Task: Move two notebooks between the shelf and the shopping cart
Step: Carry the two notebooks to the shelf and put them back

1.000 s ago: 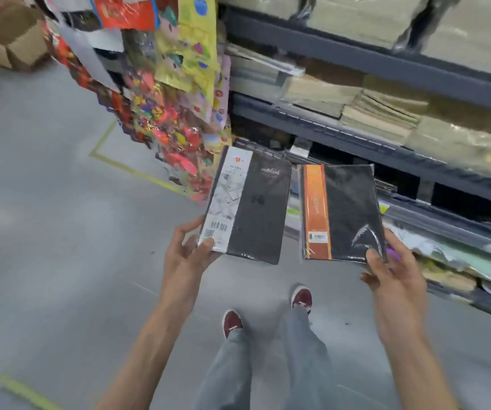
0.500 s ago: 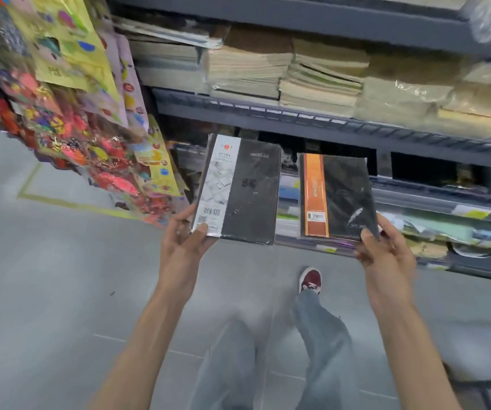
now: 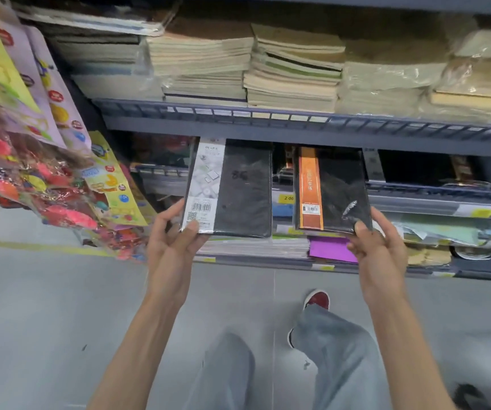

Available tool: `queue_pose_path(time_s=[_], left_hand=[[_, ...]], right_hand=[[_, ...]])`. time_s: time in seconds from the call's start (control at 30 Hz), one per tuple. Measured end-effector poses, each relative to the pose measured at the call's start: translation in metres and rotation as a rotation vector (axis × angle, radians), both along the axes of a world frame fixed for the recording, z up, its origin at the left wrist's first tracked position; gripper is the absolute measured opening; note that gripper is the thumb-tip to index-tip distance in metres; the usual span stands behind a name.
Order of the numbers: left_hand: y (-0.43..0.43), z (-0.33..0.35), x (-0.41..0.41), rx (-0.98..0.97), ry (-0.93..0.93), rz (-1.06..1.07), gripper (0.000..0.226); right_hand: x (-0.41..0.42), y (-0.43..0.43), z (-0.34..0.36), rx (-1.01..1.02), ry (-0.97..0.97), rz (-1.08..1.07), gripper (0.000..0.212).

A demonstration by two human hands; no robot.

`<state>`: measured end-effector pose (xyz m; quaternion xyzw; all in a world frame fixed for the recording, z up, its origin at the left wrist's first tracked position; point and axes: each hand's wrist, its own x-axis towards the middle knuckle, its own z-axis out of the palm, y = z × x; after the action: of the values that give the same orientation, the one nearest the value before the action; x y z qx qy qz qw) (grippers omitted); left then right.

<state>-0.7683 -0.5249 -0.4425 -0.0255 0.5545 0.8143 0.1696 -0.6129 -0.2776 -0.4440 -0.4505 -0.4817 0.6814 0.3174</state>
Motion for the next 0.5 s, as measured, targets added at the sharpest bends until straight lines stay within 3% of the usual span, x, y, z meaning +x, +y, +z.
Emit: queue_pose_path(time_s=[0.23, 0.5], left_hand=[[0.022, -0.033, -0.034, 0.046, 0.118, 0.022, 0.033], [0.040, -0.058, -0.052, 0.088, 0.299, 0.074, 0.034]], right_hand=[[-0.027, 0.011, -0.026, 0.055, 0.096, 0.008, 0.041], [-0.041, 0.011, -0.052, 0.272, 0.181, 0.011, 0.044]])
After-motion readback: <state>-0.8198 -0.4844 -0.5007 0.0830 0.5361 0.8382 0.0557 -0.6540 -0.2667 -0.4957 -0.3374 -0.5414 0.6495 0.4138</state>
